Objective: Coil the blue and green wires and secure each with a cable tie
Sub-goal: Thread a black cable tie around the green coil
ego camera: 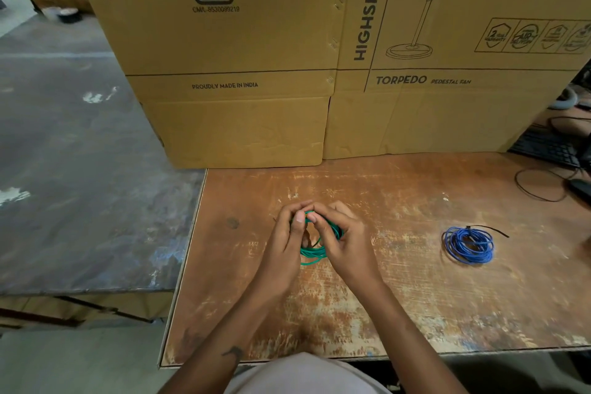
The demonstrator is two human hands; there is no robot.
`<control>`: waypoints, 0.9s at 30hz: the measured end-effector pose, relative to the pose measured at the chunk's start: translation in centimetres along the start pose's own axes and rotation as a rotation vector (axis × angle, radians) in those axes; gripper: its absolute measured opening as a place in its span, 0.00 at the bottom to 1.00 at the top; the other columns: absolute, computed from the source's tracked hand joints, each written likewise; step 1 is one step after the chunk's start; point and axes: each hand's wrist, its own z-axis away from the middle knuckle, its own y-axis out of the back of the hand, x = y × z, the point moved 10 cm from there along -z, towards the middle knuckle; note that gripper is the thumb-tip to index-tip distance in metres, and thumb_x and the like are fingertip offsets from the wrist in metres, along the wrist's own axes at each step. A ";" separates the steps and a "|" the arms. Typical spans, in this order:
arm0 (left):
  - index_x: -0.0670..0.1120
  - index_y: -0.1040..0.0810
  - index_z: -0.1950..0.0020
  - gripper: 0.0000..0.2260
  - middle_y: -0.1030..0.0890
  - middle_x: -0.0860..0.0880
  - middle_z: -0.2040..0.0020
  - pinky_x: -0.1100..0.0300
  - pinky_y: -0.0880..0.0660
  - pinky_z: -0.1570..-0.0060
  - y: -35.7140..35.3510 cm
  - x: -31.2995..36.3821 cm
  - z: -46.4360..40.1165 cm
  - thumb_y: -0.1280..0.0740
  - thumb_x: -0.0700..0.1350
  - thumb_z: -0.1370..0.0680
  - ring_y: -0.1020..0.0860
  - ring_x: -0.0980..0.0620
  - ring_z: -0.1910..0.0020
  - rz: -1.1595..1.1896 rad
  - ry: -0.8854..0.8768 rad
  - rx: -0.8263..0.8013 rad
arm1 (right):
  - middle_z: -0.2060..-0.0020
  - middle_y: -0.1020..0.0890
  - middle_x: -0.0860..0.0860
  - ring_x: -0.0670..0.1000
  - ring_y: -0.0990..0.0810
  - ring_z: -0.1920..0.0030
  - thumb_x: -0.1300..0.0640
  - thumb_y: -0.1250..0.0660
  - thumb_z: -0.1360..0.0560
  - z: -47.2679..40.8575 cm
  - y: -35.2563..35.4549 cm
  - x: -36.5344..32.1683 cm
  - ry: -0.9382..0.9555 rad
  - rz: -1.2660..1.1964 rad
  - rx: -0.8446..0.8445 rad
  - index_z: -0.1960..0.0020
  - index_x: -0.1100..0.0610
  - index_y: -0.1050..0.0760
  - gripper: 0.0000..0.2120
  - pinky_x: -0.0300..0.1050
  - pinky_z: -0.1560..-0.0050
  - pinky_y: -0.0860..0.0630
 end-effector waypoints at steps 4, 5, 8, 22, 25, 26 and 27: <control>0.53 0.25 0.31 0.16 0.24 0.55 0.58 0.58 0.26 0.57 0.0 0.6 0.1 0.47 0.55 0.13 0.23 0.55 0.59 -0.259 -0.072 -0.111 | 0.57 0.21 0.49 0.50 0.21 0.58 0.56 0.31 0.15 0.3 -0.1 0.3 -0.003 -0.042 0.024 0.36 0.51 0.14 0.11 0.41 0.58 0.26; 0.51 0.25 0.32 0.15 0.24 0.55 0.57 0.62 0.27 0.58 0.2 0.8 0.0 0.46 0.54 0.13 0.23 0.55 0.59 -0.304 -0.091 -0.104 | 0.57 0.21 0.49 0.50 0.21 0.58 0.56 0.30 0.16 0.4 -0.3 0.4 -0.010 -0.053 0.028 0.36 0.50 0.14 0.11 0.41 0.59 0.27; 0.49 0.24 0.40 0.12 0.25 0.55 0.57 0.66 0.30 0.58 1.2 1.3 0.0 0.45 0.50 0.12 0.23 0.54 0.59 -0.414 -0.147 -0.014 | 0.56 0.18 0.46 0.49 0.21 0.57 0.52 0.30 0.16 0.4 -0.5 0.1 -0.004 -0.038 0.035 0.38 0.49 0.13 0.10 0.38 0.56 0.29; 0.52 0.28 0.51 0.10 0.25 0.54 0.62 0.57 0.30 0.60 7.7 -3.1 2.5 0.45 0.49 0.13 0.24 0.56 0.60 -0.485 0.011 0.302 | 0.55 0.13 0.49 0.56 0.13 0.50 0.51 0.32 0.20 -1.0 -7.8 12.7 -0.398 0.442 -0.253 0.47 0.49 0.17 0.06 0.47 0.54 0.22; 0.50 0.28 0.52 0.11 0.23 0.49 0.61 0.50 0.29 0.58 8.8 -4.1 3.3 0.44 0.49 0.12 0.23 0.47 0.59 -0.501 0.057 0.313 | 0.47 0.15 0.53 0.58 0.16 0.44 0.43 0.28 0.23 -0.9 -9.3 13.0 -0.359 0.631 -0.267 0.45 0.51 0.18 0.13 0.51 0.44 0.21; 0.49 0.28 0.52 0.11 0.23 0.48 0.61 0.50 0.29 0.58 8.9 -4.1 3.5 0.45 0.49 0.13 0.23 0.46 0.60 -0.503 0.061 0.315 | 0.47 0.15 0.54 0.59 0.17 0.44 0.42 0.28 0.24 -0.9 -9.7 13.3 -0.363 0.652 -0.264 0.45 0.51 0.18 0.14 0.51 0.44 0.21; 0.49 0.27 0.51 0.11 0.23 0.48 0.61 0.51 0.29 0.58 9.0 -4.2 3.7 0.45 0.49 0.13 0.23 0.47 0.60 -0.507 0.065 0.312 | 0.47 0.16 0.54 0.60 0.16 0.44 0.43 0.28 0.24 -0.9 -10.0 13.6 -0.366 0.663 -0.271 0.46 0.50 0.17 0.13 0.51 0.45 0.21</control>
